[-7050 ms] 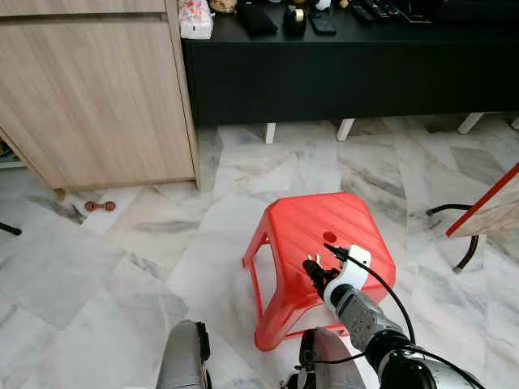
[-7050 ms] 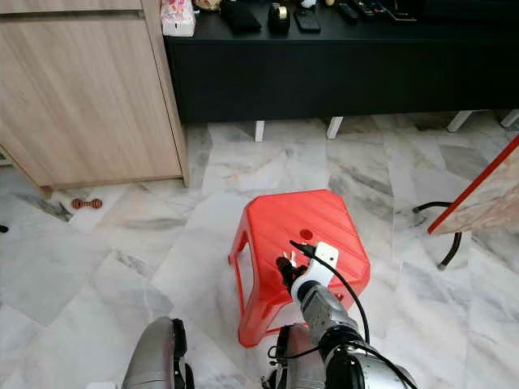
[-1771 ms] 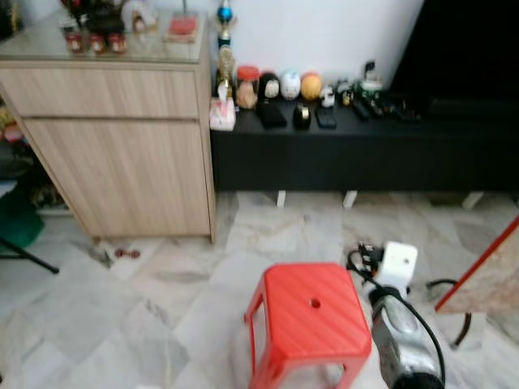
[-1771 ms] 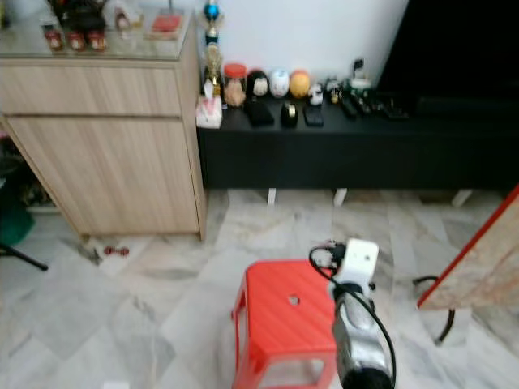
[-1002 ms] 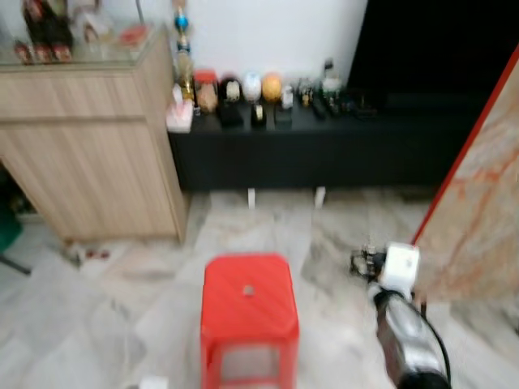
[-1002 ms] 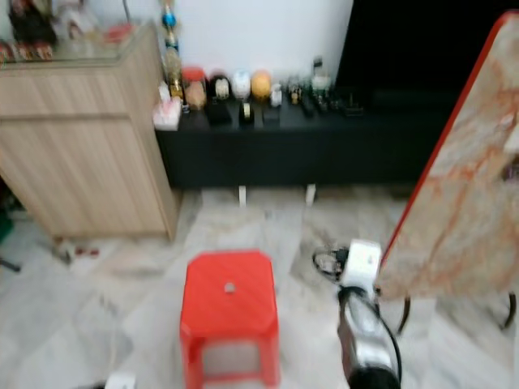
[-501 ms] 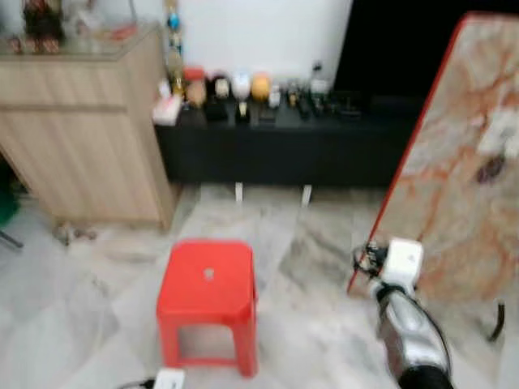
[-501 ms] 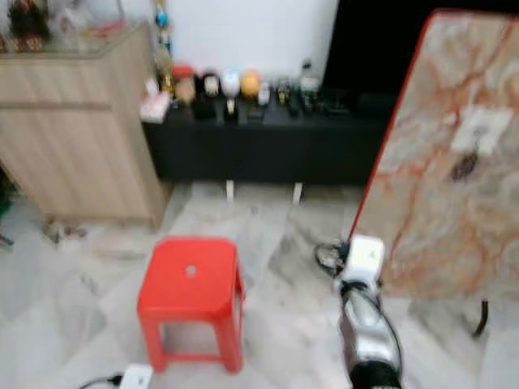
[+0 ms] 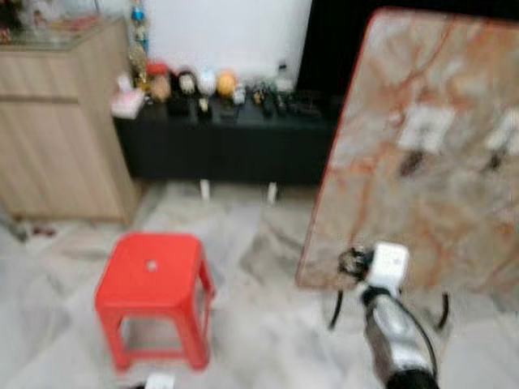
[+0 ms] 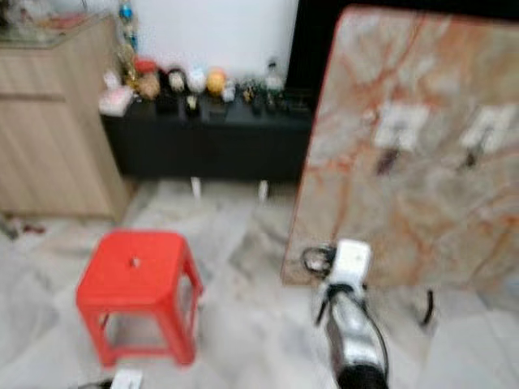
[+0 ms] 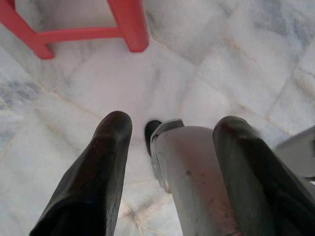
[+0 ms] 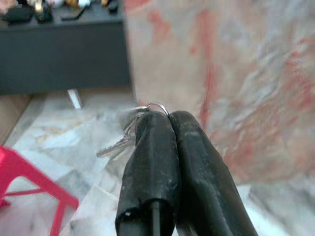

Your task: Hang keys on a hook

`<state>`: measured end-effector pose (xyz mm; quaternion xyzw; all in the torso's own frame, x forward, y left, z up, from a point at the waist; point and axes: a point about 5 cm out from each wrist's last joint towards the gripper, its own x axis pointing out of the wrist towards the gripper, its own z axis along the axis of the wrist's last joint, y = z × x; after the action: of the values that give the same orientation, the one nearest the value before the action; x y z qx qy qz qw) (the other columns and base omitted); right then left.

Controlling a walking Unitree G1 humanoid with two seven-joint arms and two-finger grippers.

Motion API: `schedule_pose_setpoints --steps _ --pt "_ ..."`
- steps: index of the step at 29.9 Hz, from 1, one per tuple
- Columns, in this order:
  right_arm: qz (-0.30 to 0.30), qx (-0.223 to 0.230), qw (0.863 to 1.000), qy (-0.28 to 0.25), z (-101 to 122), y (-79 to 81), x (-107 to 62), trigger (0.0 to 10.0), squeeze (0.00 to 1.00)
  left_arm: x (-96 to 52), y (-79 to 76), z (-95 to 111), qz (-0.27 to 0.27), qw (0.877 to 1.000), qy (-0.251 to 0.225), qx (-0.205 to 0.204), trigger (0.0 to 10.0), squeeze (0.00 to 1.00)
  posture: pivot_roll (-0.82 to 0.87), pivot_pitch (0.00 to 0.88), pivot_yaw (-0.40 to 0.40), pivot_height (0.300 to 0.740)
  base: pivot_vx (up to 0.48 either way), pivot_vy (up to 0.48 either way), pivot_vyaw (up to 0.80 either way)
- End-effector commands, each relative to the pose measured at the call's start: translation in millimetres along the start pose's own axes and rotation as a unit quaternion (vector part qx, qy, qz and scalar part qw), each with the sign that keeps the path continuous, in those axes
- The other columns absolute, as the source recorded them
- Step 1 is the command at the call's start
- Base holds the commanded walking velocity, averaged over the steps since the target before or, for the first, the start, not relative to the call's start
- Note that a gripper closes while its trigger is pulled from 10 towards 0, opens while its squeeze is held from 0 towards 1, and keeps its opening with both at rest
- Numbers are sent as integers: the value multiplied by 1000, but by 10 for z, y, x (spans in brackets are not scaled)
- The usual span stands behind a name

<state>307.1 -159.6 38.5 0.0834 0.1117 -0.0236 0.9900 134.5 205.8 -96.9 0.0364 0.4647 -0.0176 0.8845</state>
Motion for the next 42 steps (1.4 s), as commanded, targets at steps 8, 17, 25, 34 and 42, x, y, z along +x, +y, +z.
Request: schedule_pose_setpoints --steps 8,17,25,34,42 --pt "-45 3 999 -7 37 -178 -10 10000 0 -53 -20 -202 -10 999 38 -1 10000 0 57 0 -77 740 0 -396 0" --pt "-108 12 994 -29 136 -331 14 10000 0 -43 -109 -205 -15 999 36 0 10000 0 56 0 -78 740 0 -398 0" --pt "-162 79 983 -36 170 -438 14 10000 0 -32 -142 -174 -19 999 29 1 10000 0 58 0 -76 740 0 -398 0" --pt "-176 91 979 -41 212 -461 33 10000 0 -27 -156 -162 -20 999 26 0 10000 0 58 0 -75 740 0 -33 0" --pt "-169 64 983 -44 241 -446 48 10000 0 -34 -107 -164 -18 999 26 -1 10000 0 62 0 -81 740 0 0 0"
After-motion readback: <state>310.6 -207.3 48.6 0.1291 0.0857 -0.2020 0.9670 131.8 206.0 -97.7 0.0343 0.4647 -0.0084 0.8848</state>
